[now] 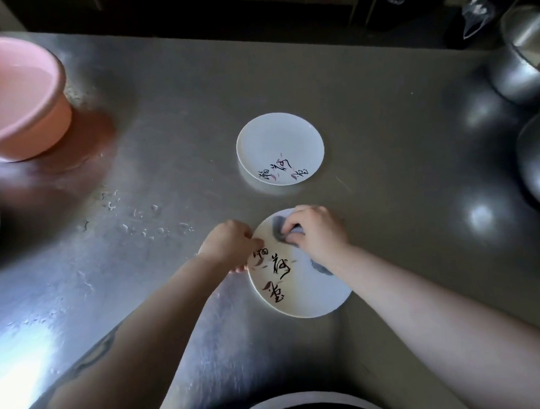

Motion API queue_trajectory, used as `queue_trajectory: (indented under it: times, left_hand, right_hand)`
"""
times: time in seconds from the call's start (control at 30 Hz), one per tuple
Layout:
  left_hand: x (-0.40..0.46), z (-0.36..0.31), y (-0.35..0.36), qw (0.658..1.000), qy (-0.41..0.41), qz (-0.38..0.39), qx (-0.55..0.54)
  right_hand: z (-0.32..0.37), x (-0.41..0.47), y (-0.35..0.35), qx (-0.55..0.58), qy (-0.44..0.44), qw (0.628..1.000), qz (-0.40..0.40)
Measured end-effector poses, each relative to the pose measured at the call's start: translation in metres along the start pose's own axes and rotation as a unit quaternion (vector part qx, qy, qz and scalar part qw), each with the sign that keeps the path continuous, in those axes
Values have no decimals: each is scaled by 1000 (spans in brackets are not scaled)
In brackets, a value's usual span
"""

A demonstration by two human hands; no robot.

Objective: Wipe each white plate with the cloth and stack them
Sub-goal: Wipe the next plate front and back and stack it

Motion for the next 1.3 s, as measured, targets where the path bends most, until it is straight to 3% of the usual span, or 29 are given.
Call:
queue_trajectory:
  times: [0.1, 0.2, 0.33, 0.37, 0.47, 0.73, 1.17, 1.3]
  left_hand:
    - [-6, 16, -2, 999, -37, 35, -13]
    - [-8, 11, -5, 991, -38, 123, 35]
    - [1, -9, -14, 992, 19, -54, 110]
    - [2, -10, -13, 992, 19, -65, 107]
    - [-1, 2, -3, 999, -17, -37, 18]
    - [-18, 16, 9, 992, -55, -71, -85]
    - [-37, 21, 21, 978, -83, -110, -156]
    - [-48, 23, 18, 982, -64, -89, -156]
  right_hand:
    - [-22, 3, -12, -25, 58, 997, -34]
    - [-21, 2, -9, -42, 52, 997, -37]
    - [2, 0, 9, -6, -12, 1000, -18]
    - [3, 1, 11, -4, -19, 1000, -20]
    - [-4, 4, 5, -3, 1, 1000, -30]
    - [-41, -23, -16, -69, 47, 996, -41]
    - [-2, -107, 22, 22, 50, 999, -1]
    - [-8, -102, 9, 114, 89, 989, 15]
Point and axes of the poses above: each hand's wrist, its own x-axis towards the middle knuckle, its own y-axis out of the palm, z = x × y, the point moved 2 cm from there along x, towards the middle knuckle, and after that the axes turned 3 degrees about -z, right-handed, at the moved point
